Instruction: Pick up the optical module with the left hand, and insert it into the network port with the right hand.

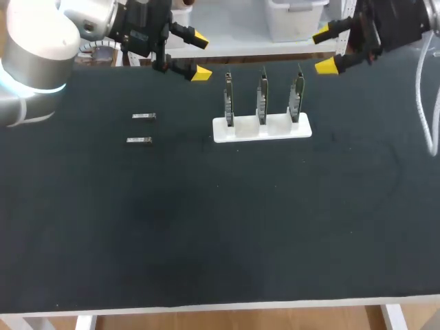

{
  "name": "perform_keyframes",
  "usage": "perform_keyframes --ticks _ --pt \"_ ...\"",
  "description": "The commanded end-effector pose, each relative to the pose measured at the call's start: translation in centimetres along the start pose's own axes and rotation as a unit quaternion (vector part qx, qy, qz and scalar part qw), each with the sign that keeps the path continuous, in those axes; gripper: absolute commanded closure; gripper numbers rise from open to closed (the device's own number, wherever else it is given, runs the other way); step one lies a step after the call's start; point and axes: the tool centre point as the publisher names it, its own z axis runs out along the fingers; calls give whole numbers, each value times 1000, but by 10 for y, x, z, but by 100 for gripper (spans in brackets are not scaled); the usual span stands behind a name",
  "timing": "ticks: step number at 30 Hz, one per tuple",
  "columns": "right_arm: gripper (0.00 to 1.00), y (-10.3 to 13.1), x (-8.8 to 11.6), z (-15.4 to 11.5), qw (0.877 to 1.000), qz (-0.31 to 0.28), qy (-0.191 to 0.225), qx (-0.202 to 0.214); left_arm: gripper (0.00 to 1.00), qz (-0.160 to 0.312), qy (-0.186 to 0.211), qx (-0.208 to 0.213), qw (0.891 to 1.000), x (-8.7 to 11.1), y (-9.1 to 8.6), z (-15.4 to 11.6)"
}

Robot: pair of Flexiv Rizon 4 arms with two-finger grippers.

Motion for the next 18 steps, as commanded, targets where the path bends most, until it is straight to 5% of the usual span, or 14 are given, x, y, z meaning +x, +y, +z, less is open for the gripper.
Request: perform_keyframes --ticks 1,10,18 --pt "0 -24 -2 8 999 2 -16 -41 0 0 1 -2 1000 0 -1 0" --pt "0 -32 -6 31 990 -10 -5 -142 0 0 1 -2 1000 0 -1 0" --pt "0 -20 -9 32 989 -13 -4 -150 0 0 1 -2 1000 0 -1 0"
